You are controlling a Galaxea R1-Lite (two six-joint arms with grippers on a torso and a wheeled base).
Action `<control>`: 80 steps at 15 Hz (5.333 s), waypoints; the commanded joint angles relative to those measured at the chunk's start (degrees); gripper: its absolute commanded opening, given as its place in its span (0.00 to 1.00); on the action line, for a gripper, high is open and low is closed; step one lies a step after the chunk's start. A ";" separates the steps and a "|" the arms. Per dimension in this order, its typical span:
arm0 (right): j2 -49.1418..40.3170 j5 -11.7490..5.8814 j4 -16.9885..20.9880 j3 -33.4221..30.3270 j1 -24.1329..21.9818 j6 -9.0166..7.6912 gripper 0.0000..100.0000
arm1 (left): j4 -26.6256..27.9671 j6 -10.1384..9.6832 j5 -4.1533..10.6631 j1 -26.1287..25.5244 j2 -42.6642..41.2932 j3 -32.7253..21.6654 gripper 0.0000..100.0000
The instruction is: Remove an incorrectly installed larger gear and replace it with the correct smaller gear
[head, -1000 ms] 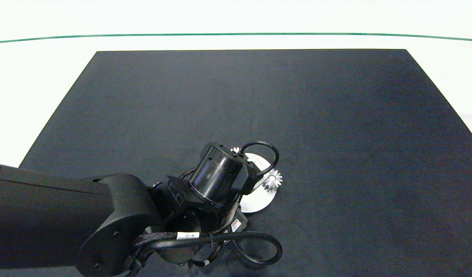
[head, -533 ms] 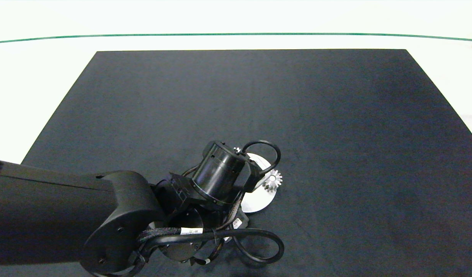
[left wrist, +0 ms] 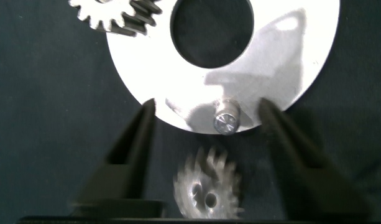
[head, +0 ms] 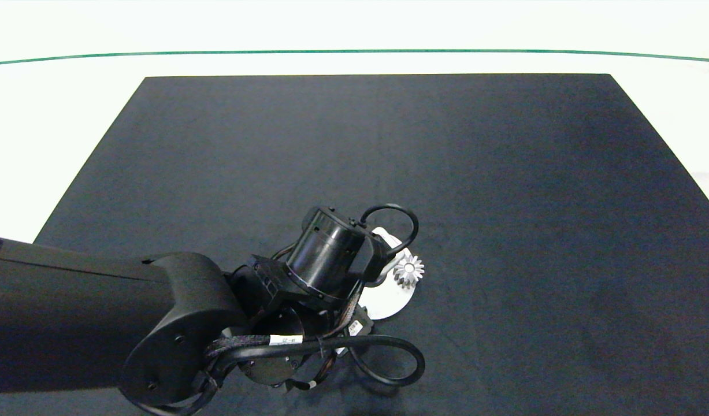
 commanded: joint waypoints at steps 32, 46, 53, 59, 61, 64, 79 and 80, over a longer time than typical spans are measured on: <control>-1.65 -0.04 0.09 2.28 -0.16 -0.14 1.00 | 2.88 -34.02 0.31 -8.05 -26.31 27.27 1.00; -2.44 -0.57 0.09 2.72 -0.25 -0.14 1.00 | -15.57 -28.31 6.38 -10.33 -15.50 31.84 1.00; -2.44 -0.57 0.09 2.45 -0.25 -0.14 1.00 | -17.59 -27.25 6.38 -8.66 -13.83 32.02 1.00; -2.35 -0.57 0.09 2.45 -0.25 -0.22 1.00 | -20.23 -27.16 6.38 -8.66 -12.86 32.81 0.92; -2.35 -0.66 0.09 2.45 -0.25 -0.22 1.00 | -20.32 -27.16 6.38 -8.66 -12.86 32.90 0.89; -2.35 -0.57 0.09 2.45 -0.25 -0.14 1.00 | -20.32 -26.37 6.38 -8.57 -12.95 32.90 0.83; -2.62 -0.66 0.09 2.54 -0.25 -0.14 1.00 | -23.48 -24.61 6.99 -8.57 -11.54 34.31 0.53; -2.62 -0.66 0.09 2.45 -0.25 -0.14 1.00 | -23.92 -24.53 6.99 -8.57 -11.45 34.31 0.50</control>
